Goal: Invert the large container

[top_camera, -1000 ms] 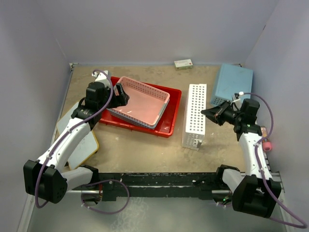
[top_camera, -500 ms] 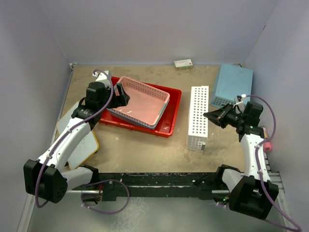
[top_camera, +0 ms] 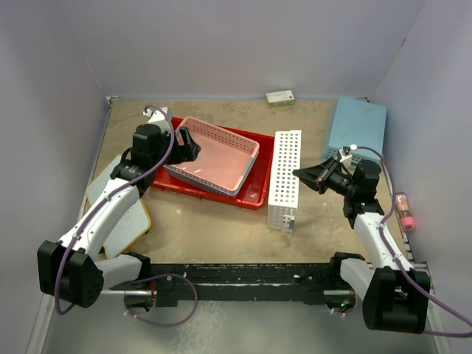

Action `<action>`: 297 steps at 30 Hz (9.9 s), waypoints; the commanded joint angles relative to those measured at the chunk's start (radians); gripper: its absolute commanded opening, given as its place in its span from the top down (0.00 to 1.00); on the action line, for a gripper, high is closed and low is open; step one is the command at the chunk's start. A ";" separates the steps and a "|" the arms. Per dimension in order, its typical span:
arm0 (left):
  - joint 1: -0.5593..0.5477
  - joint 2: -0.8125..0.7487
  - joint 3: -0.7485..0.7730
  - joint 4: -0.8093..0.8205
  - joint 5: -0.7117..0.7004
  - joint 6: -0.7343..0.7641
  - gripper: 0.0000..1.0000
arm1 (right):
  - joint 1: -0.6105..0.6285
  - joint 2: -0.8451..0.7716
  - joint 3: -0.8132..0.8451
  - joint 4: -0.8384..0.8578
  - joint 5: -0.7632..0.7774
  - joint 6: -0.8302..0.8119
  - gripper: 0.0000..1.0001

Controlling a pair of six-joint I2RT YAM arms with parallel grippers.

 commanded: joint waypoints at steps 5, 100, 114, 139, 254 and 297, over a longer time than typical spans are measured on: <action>-0.003 -0.015 0.030 0.071 0.029 -0.022 0.20 | 0.007 0.039 -0.011 0.053 0.015 0.119 1.00; -0.004 -0.049 0.033 -0.051 -0.111 -0.063 0.20 | 0.640 0.345 0.419 -0.904 1.070 -0.622 0.20; -0.003 -0.018 0.045 -0.022 -0.087 -0.070 0.20 | 0.620 0.237 0.440 -0.871 1.026 -0.654 0.22; -0.003 -0.042 0.068 -0.057 -0.097 -0.049 0.20 | 0.634 0.214 0.464 -0.517 0.793 -0.751 0.19; -0.078 -0.003 0.157 -0.164 -0.162 -0.013 0.20 | -0.039 0.429 0.158 0.292 0.089 0.005 0.52; -0.078 0.031 0.149 -0.126 -0.127 -0.061 0.20 | 0.514 0.473 0.749 -0.596 0.817 -0.518 0.26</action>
